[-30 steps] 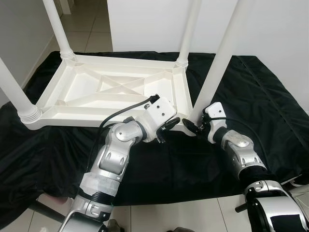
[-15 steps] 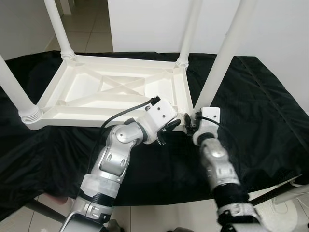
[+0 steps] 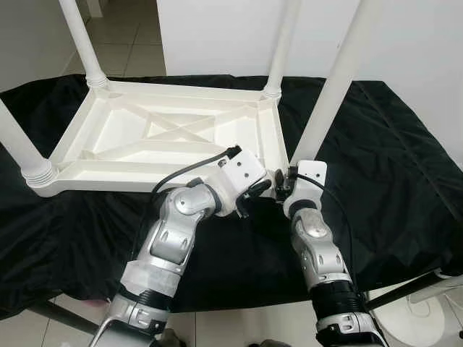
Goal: Building children table
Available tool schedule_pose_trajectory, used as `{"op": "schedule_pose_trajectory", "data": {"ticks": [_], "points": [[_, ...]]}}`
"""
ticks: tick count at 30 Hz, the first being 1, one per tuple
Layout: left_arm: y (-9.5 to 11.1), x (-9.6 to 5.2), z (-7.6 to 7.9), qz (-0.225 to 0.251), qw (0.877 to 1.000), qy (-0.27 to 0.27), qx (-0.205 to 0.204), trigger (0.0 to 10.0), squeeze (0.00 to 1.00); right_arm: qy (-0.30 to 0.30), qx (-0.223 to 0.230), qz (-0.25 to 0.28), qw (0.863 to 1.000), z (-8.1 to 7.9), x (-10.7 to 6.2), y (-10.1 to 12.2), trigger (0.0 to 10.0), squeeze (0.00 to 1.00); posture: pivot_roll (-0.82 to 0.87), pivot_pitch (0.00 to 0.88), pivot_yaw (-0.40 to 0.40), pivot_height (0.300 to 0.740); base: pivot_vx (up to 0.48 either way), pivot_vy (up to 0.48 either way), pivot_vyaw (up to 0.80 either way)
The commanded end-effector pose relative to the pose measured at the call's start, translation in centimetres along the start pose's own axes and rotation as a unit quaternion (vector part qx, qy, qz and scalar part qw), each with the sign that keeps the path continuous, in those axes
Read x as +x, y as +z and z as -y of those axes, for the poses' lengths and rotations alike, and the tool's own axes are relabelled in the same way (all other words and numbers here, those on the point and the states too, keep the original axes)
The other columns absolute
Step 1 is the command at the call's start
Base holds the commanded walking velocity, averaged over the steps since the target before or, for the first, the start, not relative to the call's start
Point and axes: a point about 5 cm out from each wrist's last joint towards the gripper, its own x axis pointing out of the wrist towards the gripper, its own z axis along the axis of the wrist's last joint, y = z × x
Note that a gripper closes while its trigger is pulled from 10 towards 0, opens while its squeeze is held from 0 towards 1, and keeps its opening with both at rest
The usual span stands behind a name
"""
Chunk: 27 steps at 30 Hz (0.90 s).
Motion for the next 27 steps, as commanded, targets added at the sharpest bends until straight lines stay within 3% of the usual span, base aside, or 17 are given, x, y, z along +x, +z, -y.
{"op": "schedule_pose_trajectory", "data": {"ticks": [1,9,11,12,17,19,27], "points": [[-0.1,0.0,-1.0,-0.006,0.997,0.083,0.006,10.0,0.0,0.0,0.012,-0.007,1.0,0.7,-0.4,-0.3,10.0,1.0,-0.06,0.0,-0.027,0.74,0.0,0.0,0.0],[-0.5,-0.4,-1.3,-0.012,0.996,0.088,0.006,10.0,0.0,0.074,0.001,0.011,0.997,1.9,-0.7,0.3,10.0,1.0,-0.06,0.0,-0.032,0.74,0.0,0.0,0.0],[-0.5,-0.7,-1.3,-0.008,0.996,0.084,0.001,10.0,0.0,0.128,-0.043,0.027,0.99,3.0,-0.9,0.6,10.0,1.0,-0.06,0.0,-0.032,0.74,0.0,0.0,0.0],[-0.4,-0.8,-1.2,-0.003,0.997,0.077,0.002,10.0,0.0,0.171,-0.048,0.02,0.984,3.4,-1.2,0.4,10.0,0.0,-0.06,0.0,-0.032,0.74,0.0,0.0,0.0],[-0.4,-1.0,-0.3,0.01,0.998,0.046,0.039,10.0,0.0,0.251,-0.081,0.001,0.964,4.4,-1.4,-0.2,10.0,0.0,-0.06,0.0,-0.033,0.74,0.0,0.0,0.0],[-0.4,-1.0,-0.3,0.01,0.998,0.046,0.039,10.0,0.0,0.251,-0.081,0.001,0.964,4.4,-1.4,-0.2,10.0,0.0,-0.06,0.0,-0.033,0.74,0.0,0.0,0.0],[-0.4,-1.1,0.1,0.011,0.998,-0.005,0.055,10.0,0.0,0.296,-0.15,-0.001,0.943,6.2,0.8,0.8,10.0,0.0,-0.06,0.0,-0.023,0.74,0.0,0.0,0.0]]}}
